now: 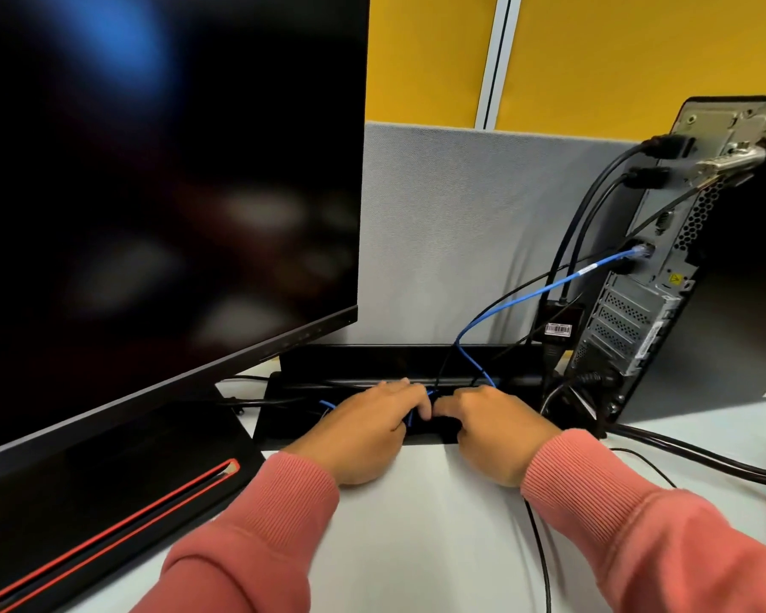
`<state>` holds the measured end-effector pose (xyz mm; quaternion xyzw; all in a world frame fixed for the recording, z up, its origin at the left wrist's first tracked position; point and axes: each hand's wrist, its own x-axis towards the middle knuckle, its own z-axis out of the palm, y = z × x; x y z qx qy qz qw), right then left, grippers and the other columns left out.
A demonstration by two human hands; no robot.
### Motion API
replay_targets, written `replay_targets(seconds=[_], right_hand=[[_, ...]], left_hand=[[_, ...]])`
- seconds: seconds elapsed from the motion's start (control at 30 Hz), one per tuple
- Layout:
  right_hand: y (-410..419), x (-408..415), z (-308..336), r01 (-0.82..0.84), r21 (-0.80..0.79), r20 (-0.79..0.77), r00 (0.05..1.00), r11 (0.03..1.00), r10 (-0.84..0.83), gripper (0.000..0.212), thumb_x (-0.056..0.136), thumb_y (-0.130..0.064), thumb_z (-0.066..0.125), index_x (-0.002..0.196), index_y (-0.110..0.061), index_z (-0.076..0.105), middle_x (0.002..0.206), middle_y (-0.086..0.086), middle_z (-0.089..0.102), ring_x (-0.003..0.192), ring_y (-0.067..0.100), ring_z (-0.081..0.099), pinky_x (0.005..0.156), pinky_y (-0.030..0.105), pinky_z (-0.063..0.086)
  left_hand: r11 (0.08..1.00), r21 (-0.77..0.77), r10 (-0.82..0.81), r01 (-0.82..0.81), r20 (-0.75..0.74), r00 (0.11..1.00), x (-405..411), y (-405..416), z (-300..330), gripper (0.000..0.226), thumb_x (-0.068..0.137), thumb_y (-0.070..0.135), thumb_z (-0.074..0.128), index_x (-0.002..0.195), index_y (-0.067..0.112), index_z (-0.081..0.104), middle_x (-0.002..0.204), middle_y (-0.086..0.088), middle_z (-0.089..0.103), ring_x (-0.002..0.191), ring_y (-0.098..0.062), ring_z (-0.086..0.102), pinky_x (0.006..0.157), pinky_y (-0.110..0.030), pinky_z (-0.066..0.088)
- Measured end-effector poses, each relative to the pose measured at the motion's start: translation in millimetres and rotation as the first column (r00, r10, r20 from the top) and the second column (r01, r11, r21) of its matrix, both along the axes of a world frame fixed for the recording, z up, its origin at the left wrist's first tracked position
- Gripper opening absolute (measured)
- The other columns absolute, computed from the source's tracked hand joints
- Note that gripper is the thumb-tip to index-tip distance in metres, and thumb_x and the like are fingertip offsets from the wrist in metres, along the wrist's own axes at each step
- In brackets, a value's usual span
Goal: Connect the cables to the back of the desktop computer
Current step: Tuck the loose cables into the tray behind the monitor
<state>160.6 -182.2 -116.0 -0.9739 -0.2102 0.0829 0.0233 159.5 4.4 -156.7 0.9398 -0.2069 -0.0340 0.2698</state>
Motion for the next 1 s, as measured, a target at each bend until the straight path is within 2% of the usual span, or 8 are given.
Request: replay_targets(seconds=[0.07, 0.13, 0.27, 0.4, 0.6, 0.7, 0.83, 1.0], right_hand=[[0.8, 0.6, 0.4, 0.003, 0.002, 0.0, 1.0, 1.0, -0.003, 0.06, 0.089, -0.005, 0.04, 0.135, -0.04, 0.056, 0.129, -0.003, 0.061, 0.124, 0.024, 0.053, 0.103, 0.043, 0.044], [1.2, 0.7, 0.8, 0.012, 0.0, -0.024, 1.0, 1.0, -0.012, 0.059, 0.09, -0.004, 0.038, 0.134, -0.038, 0.059, 0.133, -0.002, 0.061, 0.128, 0.025, 0.051, 0.107, 0.044, 0.039], [1.0, -1.2, 4.3, 0.011, -0.011, -0.04, 0.999, 1.0, -0.012, 0.059, 0.089, -0.001, 0.037, 0.131, -0.033, 0.062, 0.132, -0.001, 0.061, 0.128, 0.027, 0.05, 0.108, 0.043, 0.037], [0.5, -3.8, 8.6, 0.02, -0.019, -0.063, 0.998, 1.0, -0.021, 0.055, 0.09, -0.001, 0.038, 0.131, -0.027, 0.063, 0.13, 0.004, 0.061, 0.126, 0.029, 0.051, 0.109, 0.044, 0.038], [1.1, -3.3, 5.0, 0.038, 0.057, -0.018, 0.999, 0.998, -0.037, 0.06, 0.09, -0.002, 0.037, 0.139, -0.035, 0.046, 0.12, 0.006, 0.062, 0.117, 0.028, 0.051, 0.103, 0.045, 0.035], [4.2, -4.2, 5.8, 0.037, 0.029, -0.038, 0.999, 0.999, -0.036, 0.06, 0.092, -0.003, 0.036, 0.139, -0.038, 0.049, 0.124, 0.006, 0.059, 0.108, 0.023, 0.043, 0.102, 0.046, 0.034], [7.3, 0.7, -0.5, 0.045, -0.008, -0.054, 0.997, 0.999, -0.045, 0.055, 0.092, -0.005, 0.039, 0.137, -0.03, 0.058, 0.129, 0.002, 0.05, 0.128, 0.029, 0.039, 0.101, 0.047, 0.034], [13.2, -2.0, -3.4, 0.077, 0.035, -0.048, 0.996, 0.996, -0.075, 0.049, 0.086, 0.0, 0.038, 0.123, -0.022, 0.062, 0.12, 0.003, 0.06, 0.12, 0.028, 0.052, 0.097, 0.044, 0.034]], left_hand=[[0.999, -0.038, 0.013, -0.013, 0.01, 1.0, -6.2, 3.4, 5.2, 0.05, 0.09, -0.005, 0.035, 0.107, 0.04, 0.05, 0.12, 0.016, 0.053, 0.115, -0.017, 0.054, 0.102, -0.045, 0.046], [0.995, -0.099, 0.039, -0.034, 0.042, 0.998, -9.8, 6.9, 9.4, 0.053, 0.086, -0.009, 0.036, 0.103, 0.04, 0.048, 0.11, 0.018, 0.049, 0.098, -0.018, 0.054, 0.093, -0.049, 0.049], [0.976, -0.19, 0.143, -0.108, 0.177, 0.974, -10.6, 16.9, 9.9, 0.046, 0.09, -0.004, 0.052, 0.105, 0.039, 0.053, 0.115, 0.023, 0.047, 0.103, -0.009, 0.056, 0.096, -0.041, 0.052], [0.977, -0.046, 0.212, -0.207, 0.254, 0.944, -10.4, 25.1, 5.3, 0.034, 0.098, 0.02, 0.065, 0.129, 0.034, 0.065, 0.12, 0.02, 0.055, 0.113, -0.006, 0.057, 0.1, -0.03, 0.05], [0.969, 0.021, 0.234, -0.245, 0.234, 0.944, -7.2, 24.0, 5.2, 0.026, 0.096, 0.019, 0.069, 0.118, 0.032, 0.074, 0.101, 0.015, 0.062, 0.097, -0.008, 0.061, 0.088, -0.031, 0.054], [0.957, 0.08, 0.25, -0.278, 0.25, 0.935, -6.5, 23.7, 6.8, 0.025, 0.097, 0.02, 0.063, 0.113, 0.035, 0.074, 0.104, 0.014, 0.07, 0.1, -0.013, 0.065, 0.087, -0.032, 0.054], [0.92, 0.283, 0.195, -0.271, 0.269, 0.943, -7.2, 18.6, 4.4, 0.04, 0.1, 0.025, 0.042, 0.129, 0.039, 0.065, 0.117, 0.004, 0.073, 0.108, -0.028, 0.061, 0.096, -0.038, 0.046], [0.894, 0.339, 0.183, -0.291, 0.317, 0.931, -13.4, 10.3, 11.1, 0.035, 0.103, 0.027, 0.035, 0.114, 0.029, 0.068, 0.102, -0.001, 0.073, 0.094, -0.025, 0.06, 0.092, -0.035, 0.034]])
